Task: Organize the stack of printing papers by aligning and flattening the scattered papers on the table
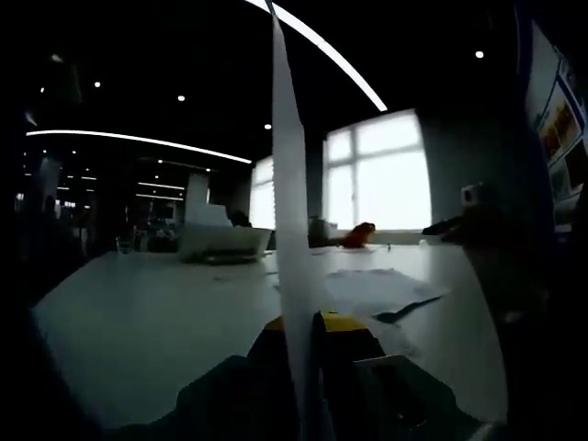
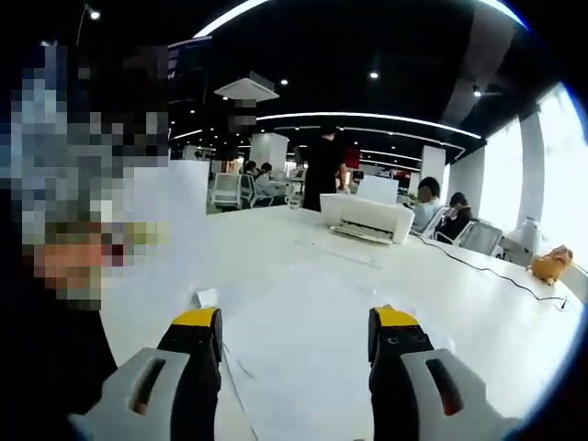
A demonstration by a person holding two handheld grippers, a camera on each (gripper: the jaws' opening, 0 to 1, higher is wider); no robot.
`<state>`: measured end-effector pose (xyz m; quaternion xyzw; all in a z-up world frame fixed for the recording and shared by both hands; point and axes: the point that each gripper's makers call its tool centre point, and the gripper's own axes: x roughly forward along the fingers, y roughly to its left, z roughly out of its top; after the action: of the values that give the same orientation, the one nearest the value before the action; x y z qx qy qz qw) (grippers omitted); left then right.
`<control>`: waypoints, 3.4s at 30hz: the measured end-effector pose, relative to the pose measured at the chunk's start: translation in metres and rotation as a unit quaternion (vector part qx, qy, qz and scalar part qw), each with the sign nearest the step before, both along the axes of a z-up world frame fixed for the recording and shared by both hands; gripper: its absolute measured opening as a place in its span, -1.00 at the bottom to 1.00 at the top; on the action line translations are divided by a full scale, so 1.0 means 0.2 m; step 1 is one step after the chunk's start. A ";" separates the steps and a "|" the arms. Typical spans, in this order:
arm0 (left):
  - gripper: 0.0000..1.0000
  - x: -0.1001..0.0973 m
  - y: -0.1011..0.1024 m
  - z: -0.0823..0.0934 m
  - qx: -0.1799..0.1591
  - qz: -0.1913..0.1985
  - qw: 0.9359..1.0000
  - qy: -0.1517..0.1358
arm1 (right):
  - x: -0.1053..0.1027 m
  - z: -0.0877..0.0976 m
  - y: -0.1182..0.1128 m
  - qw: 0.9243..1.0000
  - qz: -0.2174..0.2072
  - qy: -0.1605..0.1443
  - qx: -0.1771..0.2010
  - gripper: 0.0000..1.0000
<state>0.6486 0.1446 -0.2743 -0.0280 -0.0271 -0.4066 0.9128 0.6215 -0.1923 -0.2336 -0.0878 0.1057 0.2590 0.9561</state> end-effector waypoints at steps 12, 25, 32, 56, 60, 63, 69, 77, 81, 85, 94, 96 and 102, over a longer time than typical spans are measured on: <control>-0.88 0.01 0.00 -0.01 0.004 0.000 1.000 0.000 | 0.07 0.02 0.00 1.000 -0.001 0.005 -0.008 0.20; -0.88 0.01 0.01 0.00 0.001 -0.001 1.000 0.001 | 0.14 -0.01 0.02 1.000 0.002 0.021 -0.006 0.19; -0.88 0.01 0.01 0.00 0.001 -0.001 1.000 0.001 | 0.21 -0.02 0.02 1.000 0.005 0.029 -0.010 0.19; -0.88 0.00 0.01 -0.01 0.000 -0.002 1.000 0.001 | 0.38 -0.08 0.04 0.996 0.008 0.060 -0.059 0.18; -0.88 0.00 0.00 -0.01 0.001 -0.003 1.000 0.001 | 0.41 -0.09 0.03 0.996 0.008 0.067 -0.064 0.18; -0.88 0.00 0.00 -0.01 0.000 -0.003 1.000 0.001 | 0.44 -0.09 0.02 0.995 0.007 0.071 -0.067 0.18; -0.88 0.00 0.01 0.01 -0.007 -0.001 1.000 0.000 | 0.47 -0.11 0.03 0.994 0.008 0.080 -0.076 0.18; -0.88 0.00 0.00 0.00 -0.006 -0.003 1.000 0.000 | 0.50 -0.10 0.06 0.993 0.014 0.082 -0.082 0.18; -0.88 0.00 0.00 0.00 -0.006 -0.003 1.000 0.001 | 0.51 -0.10 0.06 0.993 0.015 0.084 -0.086 0.18; -0.88 0.00 0.01 0.01 -0.007 -0.004 1.000 0.001 | 0.53 -0.11 0.06 0.992 0.014 0.086 -0.088 0.18; -0.88 0.00 0.01 0.01 -0.008 -0.005 1.000 0.001 | 0.58 -0.12 0.04 0.992 0.006 0.091 -0.088 0.18; -0.88 0.00 0.01 0.01 -0.008 -0.005 1.000 0.001 | 0.59 -0.12 0.04 0.992 0.004 0.090 -0.085 0.18; -0.88 0.00 0.01 0.01 -0.008 -0.005 1.000 0.002 | 0.61 -0.11 0.03 0.993 -0.002 0.085 -0.082 0.15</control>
<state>0.6490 0.1463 -0.2732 -0.0364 -0.0289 -0.4108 0.9105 0.7444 -0.1858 -0.2557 -0.1437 0.2081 0.2541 0.9335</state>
